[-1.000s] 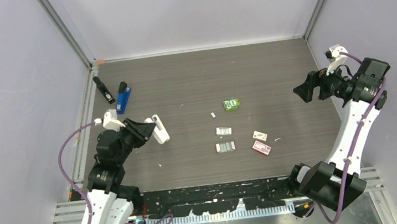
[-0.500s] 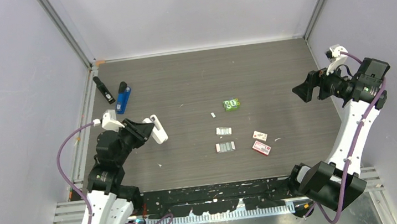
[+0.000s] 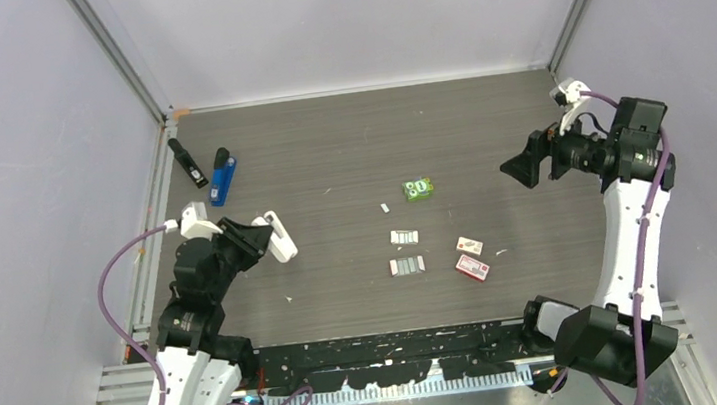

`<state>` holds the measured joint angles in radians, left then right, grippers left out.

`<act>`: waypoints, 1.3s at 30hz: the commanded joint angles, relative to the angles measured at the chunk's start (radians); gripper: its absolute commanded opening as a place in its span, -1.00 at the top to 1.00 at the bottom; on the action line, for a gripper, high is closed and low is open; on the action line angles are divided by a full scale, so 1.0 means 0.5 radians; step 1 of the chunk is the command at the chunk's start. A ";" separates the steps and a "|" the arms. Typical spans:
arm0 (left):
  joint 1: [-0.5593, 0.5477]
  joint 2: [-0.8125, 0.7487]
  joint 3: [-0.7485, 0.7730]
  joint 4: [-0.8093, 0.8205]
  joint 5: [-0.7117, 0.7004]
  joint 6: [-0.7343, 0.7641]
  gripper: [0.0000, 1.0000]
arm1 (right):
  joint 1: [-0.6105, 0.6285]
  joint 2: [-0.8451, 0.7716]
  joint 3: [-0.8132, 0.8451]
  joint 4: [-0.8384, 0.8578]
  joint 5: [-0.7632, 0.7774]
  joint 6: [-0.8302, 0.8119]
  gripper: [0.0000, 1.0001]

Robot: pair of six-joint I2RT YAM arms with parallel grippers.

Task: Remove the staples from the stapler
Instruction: Place the stapler at the center of the board.

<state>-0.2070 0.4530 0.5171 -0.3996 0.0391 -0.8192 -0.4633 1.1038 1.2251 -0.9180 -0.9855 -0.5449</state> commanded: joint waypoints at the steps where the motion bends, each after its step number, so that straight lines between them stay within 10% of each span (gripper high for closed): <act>1: 0.011 -0.009 0.063 0.043 -0.092 0.076 1.00 | 0.124 -0.066 0.052 -0.321 -0.266 -0.331 -0.86; 17: 0.011 0.760 0.194 0.371 -0.269 0.436 1.00 | 0.319 -0.265 -0.422 0.636 -0.505 0.435 -0.86; 39: 0.096 1.974 0.826 -0.171 -1.085 0.414 1.00 | 0.460 -0.340 -0.439 0.400 -0.382 0.190 -0.88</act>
<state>-0.1833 1.4361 0.8951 -0.4583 -0.4328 -0.5945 -0.2382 0.9508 1.0019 -0.6868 -1.1591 -0.3782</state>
